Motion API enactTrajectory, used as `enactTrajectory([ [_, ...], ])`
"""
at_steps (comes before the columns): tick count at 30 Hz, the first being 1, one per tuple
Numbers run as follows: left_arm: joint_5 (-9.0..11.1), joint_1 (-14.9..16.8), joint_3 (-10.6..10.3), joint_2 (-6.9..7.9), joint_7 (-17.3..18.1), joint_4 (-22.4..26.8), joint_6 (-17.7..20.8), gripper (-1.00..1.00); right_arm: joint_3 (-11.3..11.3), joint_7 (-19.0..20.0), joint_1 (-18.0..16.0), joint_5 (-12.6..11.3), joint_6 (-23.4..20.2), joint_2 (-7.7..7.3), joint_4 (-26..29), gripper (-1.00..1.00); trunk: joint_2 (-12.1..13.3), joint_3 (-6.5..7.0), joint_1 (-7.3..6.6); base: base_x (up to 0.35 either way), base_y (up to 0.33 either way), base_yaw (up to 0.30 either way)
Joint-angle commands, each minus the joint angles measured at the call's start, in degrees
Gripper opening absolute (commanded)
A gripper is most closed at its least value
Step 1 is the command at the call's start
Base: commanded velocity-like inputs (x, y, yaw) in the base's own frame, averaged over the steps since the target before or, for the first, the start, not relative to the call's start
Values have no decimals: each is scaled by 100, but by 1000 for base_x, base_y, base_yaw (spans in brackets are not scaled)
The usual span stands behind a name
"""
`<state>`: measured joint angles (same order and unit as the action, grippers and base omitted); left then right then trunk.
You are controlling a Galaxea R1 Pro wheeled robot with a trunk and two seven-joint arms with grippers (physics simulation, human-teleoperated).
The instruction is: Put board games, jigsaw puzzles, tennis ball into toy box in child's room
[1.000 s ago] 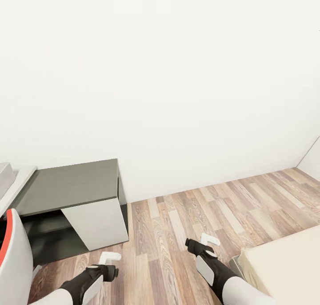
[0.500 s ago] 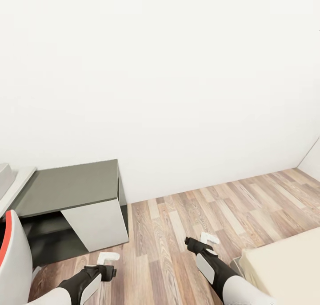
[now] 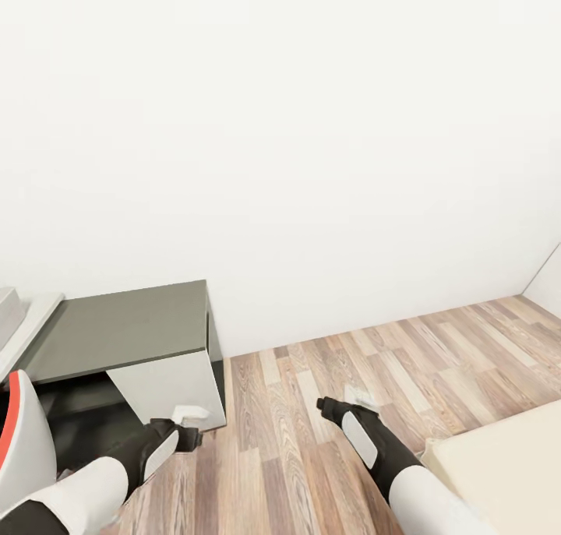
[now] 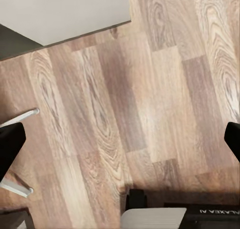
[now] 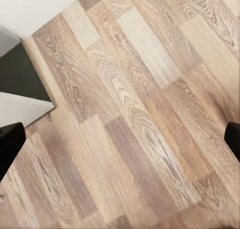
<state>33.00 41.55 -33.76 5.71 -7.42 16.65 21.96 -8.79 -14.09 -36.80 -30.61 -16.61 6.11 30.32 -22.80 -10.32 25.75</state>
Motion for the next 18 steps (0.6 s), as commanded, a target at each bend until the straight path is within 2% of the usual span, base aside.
enactTrajectory([
  [1,67,86,14,23,-43,26,127,100,-30,-56,13,-53,-63,-2,120,100,-12,-12,3,0,0,0],
  [6,67,198,291,66,-47,37,253,100,-52,-64,53,-46,-131,-12,566,100,-12,-12,3,0,0,0],
  [8,62,227,482,80,-48,42,290,100,-55,-70,103,-47,-164,-34,853,100,-12,-12,3,0,0,0],
  [11,60,247,668,92,-43,46,330,100,-49,-70,262,-49,-207,-66,1174,100,-12,-12,3,0,0,0],
  [18,42,253,740,99,-41,48,357,100,-48,-68,417,-50,-194,-80,1359,100,-12,13,3,0,0,-5],
])
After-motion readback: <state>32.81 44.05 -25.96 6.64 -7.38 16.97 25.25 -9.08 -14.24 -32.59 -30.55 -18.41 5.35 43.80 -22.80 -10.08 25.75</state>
